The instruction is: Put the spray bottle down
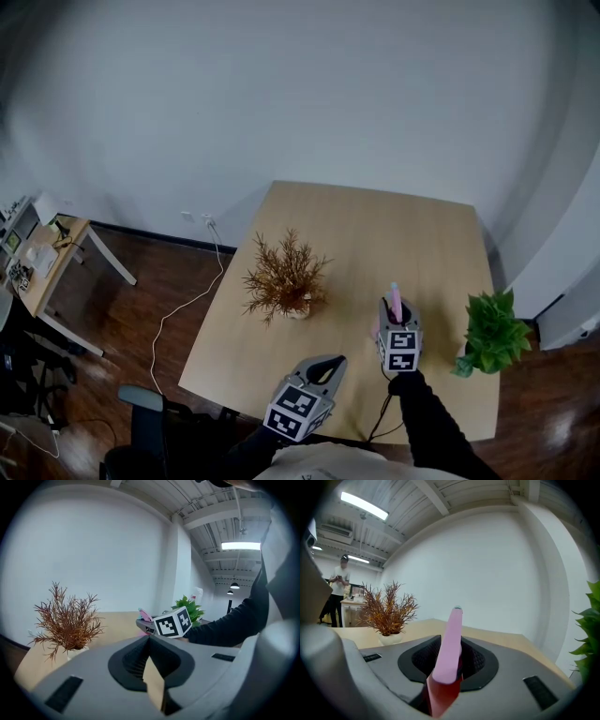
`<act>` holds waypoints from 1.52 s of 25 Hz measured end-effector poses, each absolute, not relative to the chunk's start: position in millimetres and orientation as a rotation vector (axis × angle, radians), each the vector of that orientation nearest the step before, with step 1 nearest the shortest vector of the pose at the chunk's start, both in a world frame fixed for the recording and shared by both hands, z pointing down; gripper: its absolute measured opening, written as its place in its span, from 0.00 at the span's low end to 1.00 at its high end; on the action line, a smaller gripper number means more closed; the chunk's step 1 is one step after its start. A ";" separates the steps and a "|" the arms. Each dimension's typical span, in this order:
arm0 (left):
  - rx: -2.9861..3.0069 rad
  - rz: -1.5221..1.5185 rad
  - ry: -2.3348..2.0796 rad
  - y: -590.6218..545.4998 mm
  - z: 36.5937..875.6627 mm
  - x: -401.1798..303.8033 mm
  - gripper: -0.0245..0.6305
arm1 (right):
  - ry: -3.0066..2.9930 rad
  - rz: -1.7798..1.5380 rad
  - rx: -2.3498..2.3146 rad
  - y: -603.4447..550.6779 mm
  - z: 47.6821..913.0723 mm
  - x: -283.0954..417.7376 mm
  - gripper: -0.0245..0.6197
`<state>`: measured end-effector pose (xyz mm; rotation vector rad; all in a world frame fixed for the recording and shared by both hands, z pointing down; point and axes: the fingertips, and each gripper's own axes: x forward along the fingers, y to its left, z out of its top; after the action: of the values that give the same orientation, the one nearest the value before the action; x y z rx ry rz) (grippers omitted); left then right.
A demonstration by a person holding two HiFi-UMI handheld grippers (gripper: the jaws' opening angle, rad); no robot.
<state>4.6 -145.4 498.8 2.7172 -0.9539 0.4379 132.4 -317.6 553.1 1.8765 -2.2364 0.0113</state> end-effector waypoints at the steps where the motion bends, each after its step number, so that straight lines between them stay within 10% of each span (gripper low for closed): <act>1: 2.716 0.438 -0.958 -145.3 498.5 3.9 0.02 | -2.233 0.013 1.876 -319.6 555.0 131.8 0.17; 18: 2.713 0.447 -0.969 -142.0 499.3 -3.7 0.02 | -2.203 0.032 1.898 -323.5 557.8 123.0 0.19; 25: 2.717 0.447 -0.959 -141.4 498.5 -0.9 0.02 | -2.254 0.030 1.882 -312.3 549.8 122.4 0.36; 36: 2.723 0.440 -0.945 -152.0 498.3 4.9 0.02 | -2.297 0.094 1.981 -223.2 526.9 151.4 0.36; 38: 2.727 0.438 -0.936 -154.4 498.1 9.0 0.02 | -2.304 0.111 1.996 -204.9 520.1 156.7 0.20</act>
<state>9.0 -154.4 498.1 2.7275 -0.9363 0.4384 156.7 -204.9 520.1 1.9963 -2.3039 0.1112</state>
